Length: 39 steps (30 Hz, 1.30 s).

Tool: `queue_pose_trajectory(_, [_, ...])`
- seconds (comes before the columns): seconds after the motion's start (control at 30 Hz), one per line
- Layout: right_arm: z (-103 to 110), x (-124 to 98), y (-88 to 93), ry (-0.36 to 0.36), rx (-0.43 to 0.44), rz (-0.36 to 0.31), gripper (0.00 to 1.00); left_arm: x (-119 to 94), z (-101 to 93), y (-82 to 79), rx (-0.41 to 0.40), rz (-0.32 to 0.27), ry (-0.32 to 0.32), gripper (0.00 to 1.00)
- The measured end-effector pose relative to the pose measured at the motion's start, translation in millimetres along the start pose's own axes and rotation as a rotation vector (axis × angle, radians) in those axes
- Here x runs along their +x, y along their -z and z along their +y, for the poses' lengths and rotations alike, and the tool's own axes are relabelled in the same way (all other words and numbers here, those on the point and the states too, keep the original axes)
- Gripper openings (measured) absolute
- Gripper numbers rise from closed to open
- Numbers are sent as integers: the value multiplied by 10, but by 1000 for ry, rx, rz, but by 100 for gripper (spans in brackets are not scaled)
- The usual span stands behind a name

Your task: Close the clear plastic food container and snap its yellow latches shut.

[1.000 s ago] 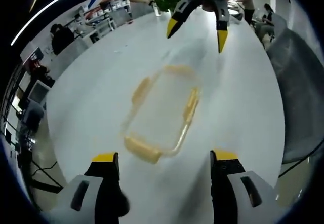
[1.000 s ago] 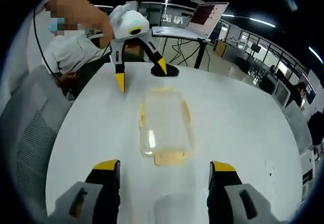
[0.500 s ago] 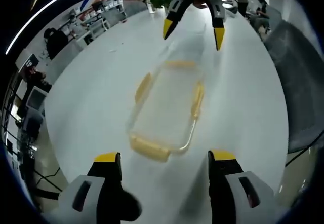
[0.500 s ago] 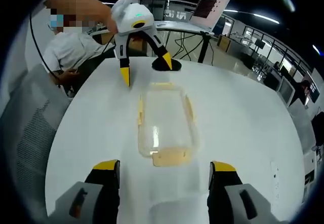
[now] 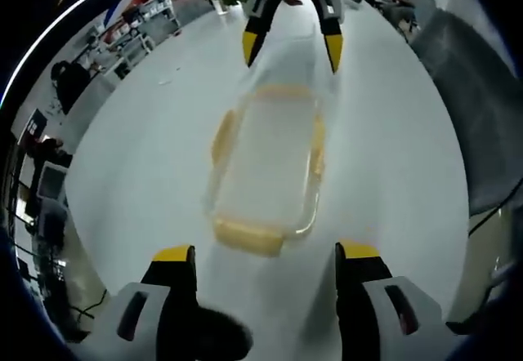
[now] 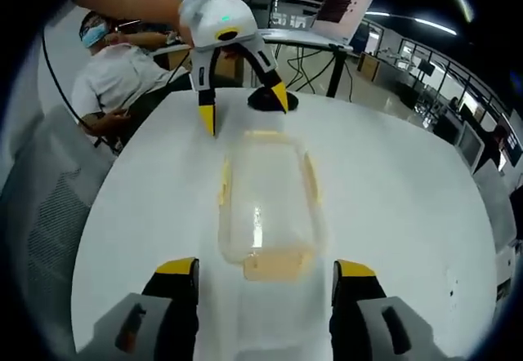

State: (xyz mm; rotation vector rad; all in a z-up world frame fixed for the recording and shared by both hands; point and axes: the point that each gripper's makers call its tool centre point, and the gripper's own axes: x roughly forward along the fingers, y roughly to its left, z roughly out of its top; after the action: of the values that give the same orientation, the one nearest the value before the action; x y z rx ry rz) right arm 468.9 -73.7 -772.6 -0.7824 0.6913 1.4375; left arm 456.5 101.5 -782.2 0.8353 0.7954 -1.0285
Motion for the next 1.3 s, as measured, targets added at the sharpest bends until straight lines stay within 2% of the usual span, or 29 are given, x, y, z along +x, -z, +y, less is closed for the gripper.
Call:
queue_pose_trajectory(0.1, [-21,24,7,-10,1,6,63,22,23,3,10,4,6,66])
queue_pose_trajectory(0.47, [-5,114,87,-51,6,68,52,105,91,51,54,37,21,65])
queue_pose_trajectory(0.7, [-37,164,102,-54,-12,90,50,146,130,44,56,35,39,65])
queue_pose_trajectory(0.8, [-51,178,99,-55,-1,94,50,144,168,30,80,35,28,66])
queue_pose_trajectory(0.87, [-69,186,113,-50,-11,108,48,141,187,34,89,48,27,63])
queue_pose_trajectory(0.97, [-73,211,154,-56,-20,130,46,158,170,31,86,46,46,60])
queue_pose_trajectory(1.3, [-79,232,164,-72,-20,145,47,197,175,-4,83,33,85,59])
